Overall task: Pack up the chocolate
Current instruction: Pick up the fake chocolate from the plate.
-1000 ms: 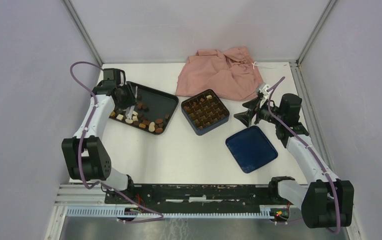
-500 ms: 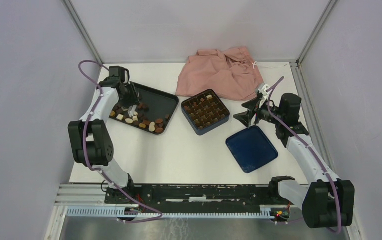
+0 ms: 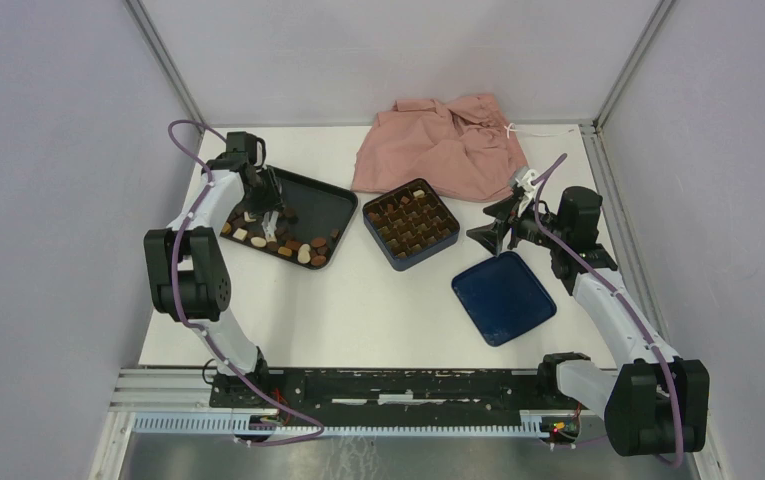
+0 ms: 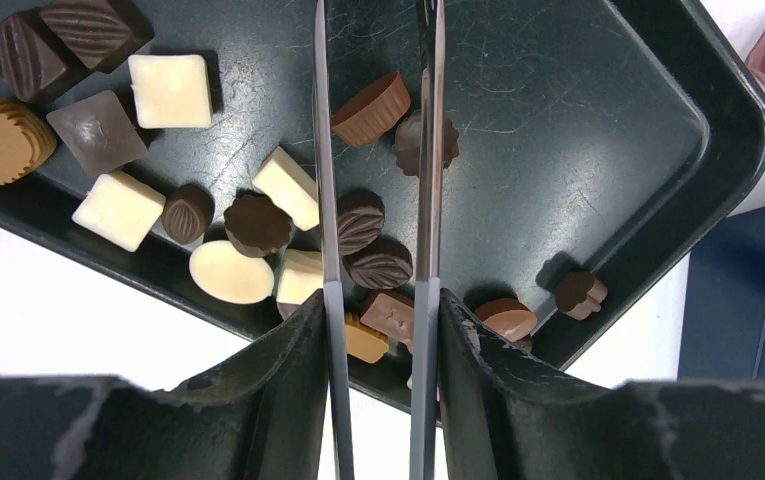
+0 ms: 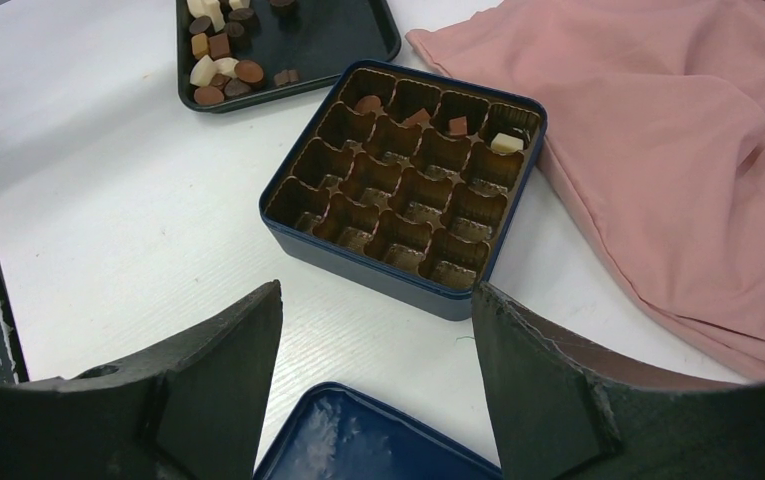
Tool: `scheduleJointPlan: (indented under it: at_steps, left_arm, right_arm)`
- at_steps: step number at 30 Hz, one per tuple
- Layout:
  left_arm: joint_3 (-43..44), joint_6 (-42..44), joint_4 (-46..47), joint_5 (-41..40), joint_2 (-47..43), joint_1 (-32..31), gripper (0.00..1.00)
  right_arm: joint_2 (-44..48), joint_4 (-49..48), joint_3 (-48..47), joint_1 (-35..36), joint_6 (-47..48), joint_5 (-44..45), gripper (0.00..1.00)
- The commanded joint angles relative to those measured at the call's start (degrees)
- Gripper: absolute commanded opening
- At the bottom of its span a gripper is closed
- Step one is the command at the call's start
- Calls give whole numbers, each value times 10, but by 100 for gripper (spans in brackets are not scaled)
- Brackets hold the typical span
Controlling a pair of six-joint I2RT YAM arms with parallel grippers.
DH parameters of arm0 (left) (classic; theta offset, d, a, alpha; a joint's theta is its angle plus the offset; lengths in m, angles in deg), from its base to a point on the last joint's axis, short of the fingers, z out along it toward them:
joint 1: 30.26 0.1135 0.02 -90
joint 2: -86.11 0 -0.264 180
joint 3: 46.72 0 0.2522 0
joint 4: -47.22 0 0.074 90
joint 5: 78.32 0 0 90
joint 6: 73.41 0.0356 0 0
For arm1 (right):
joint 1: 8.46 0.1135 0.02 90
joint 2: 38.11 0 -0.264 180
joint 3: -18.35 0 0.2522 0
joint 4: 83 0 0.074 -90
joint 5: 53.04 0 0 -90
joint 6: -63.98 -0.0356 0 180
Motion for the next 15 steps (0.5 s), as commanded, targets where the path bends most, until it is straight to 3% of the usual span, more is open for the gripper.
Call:
scheduleJointPlan:
  at_steps: [1,15]
  left_arm:
    - [31,24,8,-12,11,-5,45]
    - [28,18,-2,-16,-32,-10,18]
  right_arm:
    - [-2,-1,-25,4,9,-3,75]
    - [-1,-1,-25,5,12,0,75]
